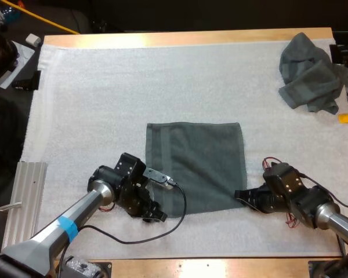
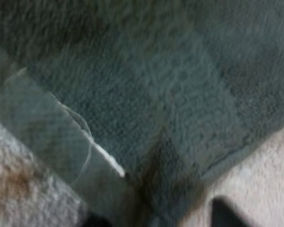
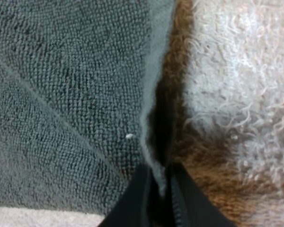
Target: Pick towel from pile, fold and stack
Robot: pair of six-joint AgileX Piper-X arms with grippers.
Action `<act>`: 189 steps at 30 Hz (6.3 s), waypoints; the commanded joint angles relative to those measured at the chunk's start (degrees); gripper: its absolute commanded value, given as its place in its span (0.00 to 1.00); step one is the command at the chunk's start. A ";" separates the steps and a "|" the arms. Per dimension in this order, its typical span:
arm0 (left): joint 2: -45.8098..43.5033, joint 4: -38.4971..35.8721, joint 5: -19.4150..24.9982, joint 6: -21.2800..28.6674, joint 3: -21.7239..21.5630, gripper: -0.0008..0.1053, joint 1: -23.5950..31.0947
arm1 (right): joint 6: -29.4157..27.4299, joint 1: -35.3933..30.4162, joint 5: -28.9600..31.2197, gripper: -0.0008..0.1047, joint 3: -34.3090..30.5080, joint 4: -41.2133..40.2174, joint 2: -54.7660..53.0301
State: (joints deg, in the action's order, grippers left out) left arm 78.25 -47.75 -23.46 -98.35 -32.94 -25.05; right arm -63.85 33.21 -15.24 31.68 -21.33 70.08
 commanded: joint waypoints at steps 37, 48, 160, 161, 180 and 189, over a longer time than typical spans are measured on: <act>-17.26 -14.80 -0.15 -0.36 -1.69 0.01 -8.75 | 2.82 7.03 1.18 0.01 0.63 -22.31 -22.27; -14.79 -1.15 -14.36 -4.41 -1.80 0.01 2.37 | 14.04 6.36 1.68 0.01 0.68 -7.23 -17.52; -41.81 -9.61 -15.79 -6.83 -5.19 0.56 18.57 | -22.86 -11.93 11.27 0.56 24.82 -25.08 -10.57; -41.74 -9.48 -15.88 -6.86 -5.30 0.56 18.51 | -22.85 -11.91 11.52 0.57 24.86 -25.03 -10.89; -41.77 -13.38 -16.16 -6.70 -5.43 0.56 18.39 | -27.01 -20.07 -5.88 0.57 24.50 -21.50 10.60; -41.67 -13.57 -16.40 -7.04 -5.43 0.56 18.40 | -27.61 -20.24 -10.26 0.55 24.78 -18.20 17.19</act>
State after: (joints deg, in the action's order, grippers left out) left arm 36.73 -60.79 -39.36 -105.40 -38.04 -6.56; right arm -90.42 13.39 -23.49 56.35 -39.88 85.81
